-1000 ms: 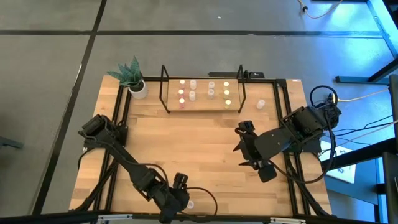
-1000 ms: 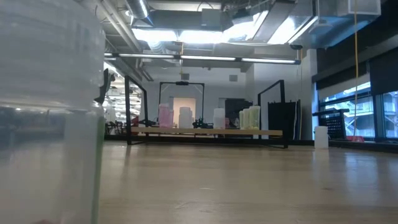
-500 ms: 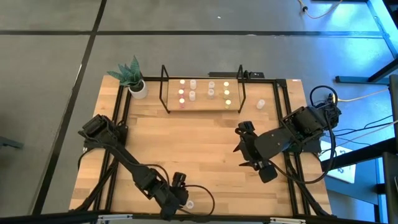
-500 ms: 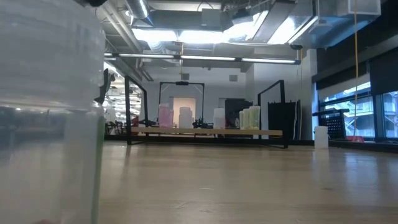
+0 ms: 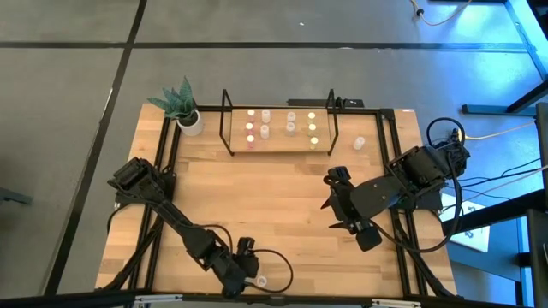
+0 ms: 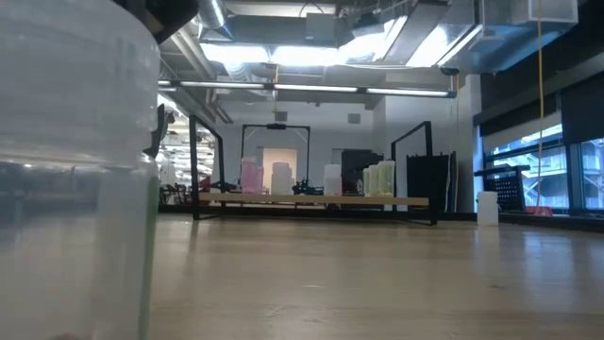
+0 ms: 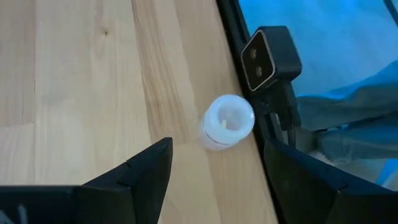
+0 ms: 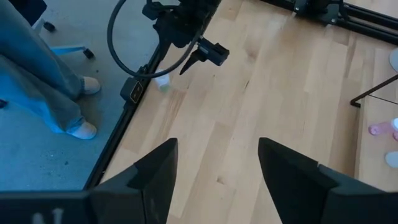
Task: Pick and place medicine bottles onto shelf by color
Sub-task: Put the transparent pill bottle on the shelf aligned with the other transparent pill bottles
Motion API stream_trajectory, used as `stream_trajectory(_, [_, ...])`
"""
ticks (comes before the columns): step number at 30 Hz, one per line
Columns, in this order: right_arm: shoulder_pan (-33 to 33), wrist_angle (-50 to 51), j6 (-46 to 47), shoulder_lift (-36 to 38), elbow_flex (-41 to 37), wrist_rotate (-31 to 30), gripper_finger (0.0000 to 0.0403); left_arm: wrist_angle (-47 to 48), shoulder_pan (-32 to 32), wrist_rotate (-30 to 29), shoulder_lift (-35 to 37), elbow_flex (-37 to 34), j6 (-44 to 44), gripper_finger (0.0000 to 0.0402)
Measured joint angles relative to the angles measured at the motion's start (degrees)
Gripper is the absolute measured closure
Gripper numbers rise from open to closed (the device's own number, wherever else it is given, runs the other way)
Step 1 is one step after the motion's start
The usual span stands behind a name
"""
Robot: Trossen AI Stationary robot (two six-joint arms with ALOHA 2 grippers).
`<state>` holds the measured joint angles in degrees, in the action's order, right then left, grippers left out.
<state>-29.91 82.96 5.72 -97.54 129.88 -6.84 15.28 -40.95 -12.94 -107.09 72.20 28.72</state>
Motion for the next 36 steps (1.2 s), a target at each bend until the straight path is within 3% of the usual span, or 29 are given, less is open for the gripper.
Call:
stream_trajectory(19, [0.0,0.0,0.1,-0.02,0.0,-0.01,0.0179,-1.67,-0.06,-1.51,0.0,-0.04,5.21,0.0152])
stream_trajectory(28, [0.0,0.0,-0.01,-0.02,0.0,-0.03,0.0179,-2.47,-0.13,-1.46,-0.47,-0.04,4.78,0.0077])
stream_trajectory(36, [0.0,-0.43,0.06,-0.04,0.0,-0.06,0.0179,-6.94,0.06,-1.74,-3.64,-0.04,4.1,0.0056])
